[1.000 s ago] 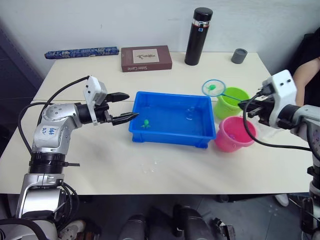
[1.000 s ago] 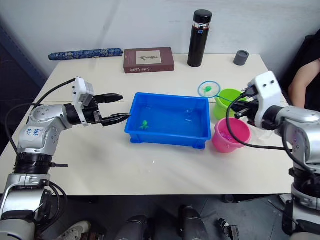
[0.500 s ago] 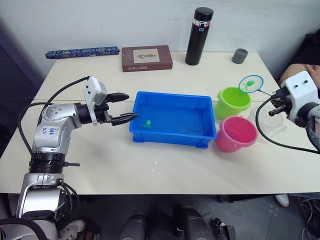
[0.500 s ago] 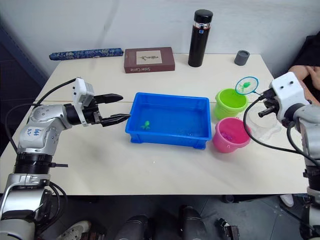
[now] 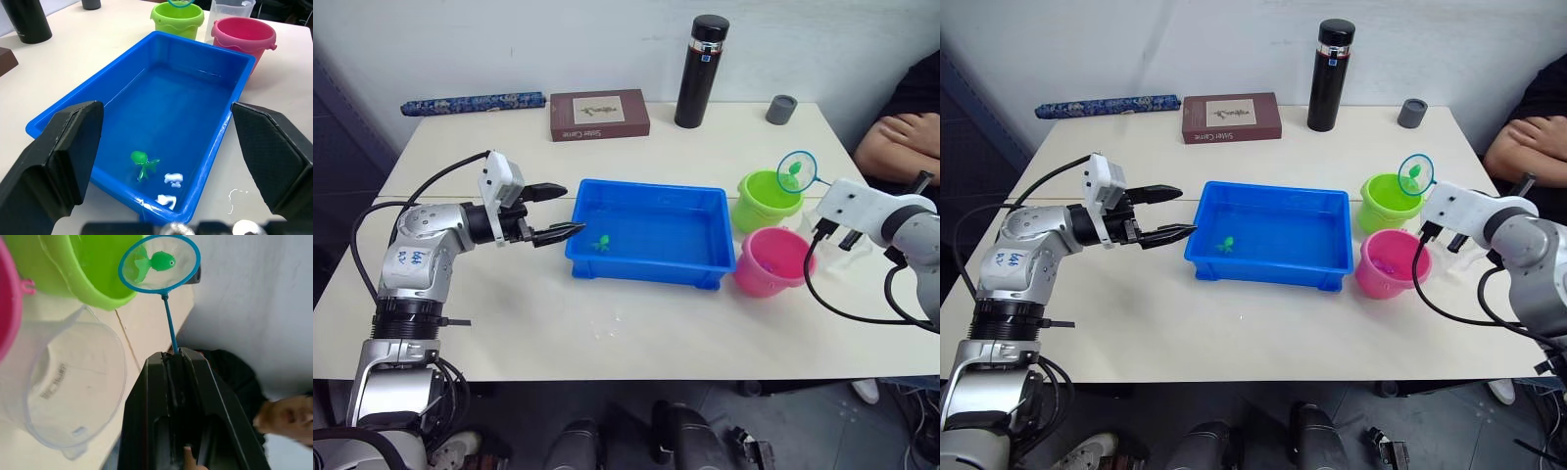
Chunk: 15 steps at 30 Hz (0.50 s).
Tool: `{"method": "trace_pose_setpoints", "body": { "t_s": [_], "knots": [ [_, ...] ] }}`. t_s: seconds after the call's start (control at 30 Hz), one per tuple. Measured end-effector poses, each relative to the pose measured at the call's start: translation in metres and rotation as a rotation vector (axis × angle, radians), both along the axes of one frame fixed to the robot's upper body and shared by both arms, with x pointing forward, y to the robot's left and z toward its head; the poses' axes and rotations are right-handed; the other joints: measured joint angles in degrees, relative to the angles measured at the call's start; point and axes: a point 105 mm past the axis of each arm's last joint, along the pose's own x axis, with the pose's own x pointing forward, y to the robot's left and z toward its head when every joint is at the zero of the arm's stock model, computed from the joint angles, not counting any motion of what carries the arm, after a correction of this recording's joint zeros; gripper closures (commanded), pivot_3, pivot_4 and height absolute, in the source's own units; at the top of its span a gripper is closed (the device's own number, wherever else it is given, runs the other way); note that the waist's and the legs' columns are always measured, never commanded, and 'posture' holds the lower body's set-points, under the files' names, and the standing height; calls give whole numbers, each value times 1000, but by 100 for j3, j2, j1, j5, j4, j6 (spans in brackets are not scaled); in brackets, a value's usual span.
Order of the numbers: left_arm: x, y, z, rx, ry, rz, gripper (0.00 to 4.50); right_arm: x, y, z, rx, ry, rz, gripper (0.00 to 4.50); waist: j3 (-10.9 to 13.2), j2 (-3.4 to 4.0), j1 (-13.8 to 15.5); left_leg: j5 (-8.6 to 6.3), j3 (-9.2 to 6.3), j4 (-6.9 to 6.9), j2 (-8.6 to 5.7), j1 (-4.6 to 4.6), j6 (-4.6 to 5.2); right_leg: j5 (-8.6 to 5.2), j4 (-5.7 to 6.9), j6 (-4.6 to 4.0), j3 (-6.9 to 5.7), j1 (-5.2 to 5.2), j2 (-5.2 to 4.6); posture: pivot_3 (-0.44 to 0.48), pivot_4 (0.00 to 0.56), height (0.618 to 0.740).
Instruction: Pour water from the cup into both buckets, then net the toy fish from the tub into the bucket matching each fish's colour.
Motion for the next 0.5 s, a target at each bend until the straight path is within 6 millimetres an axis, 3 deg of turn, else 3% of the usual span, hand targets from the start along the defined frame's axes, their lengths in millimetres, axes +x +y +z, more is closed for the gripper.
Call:
{"method": "trace_pose_setpoints", "body": {
  "t_s": [0.27,0.5],
  "knots": [
    [0,-1,-1,-2,2,-3,17,0,5,1,-302,-38,53,4500,0,0,5,1,1,5,0,0,-1,0,2,0,-1,1,1,0,150,740],
    [0,-1,-1,-2,2,-4,17,-5,5,-11,-464,-46,87,4500,0,0,2,2,2,9,0,0,-4,0,6,0,-2,4,3,0,150,740]
  ]
}}
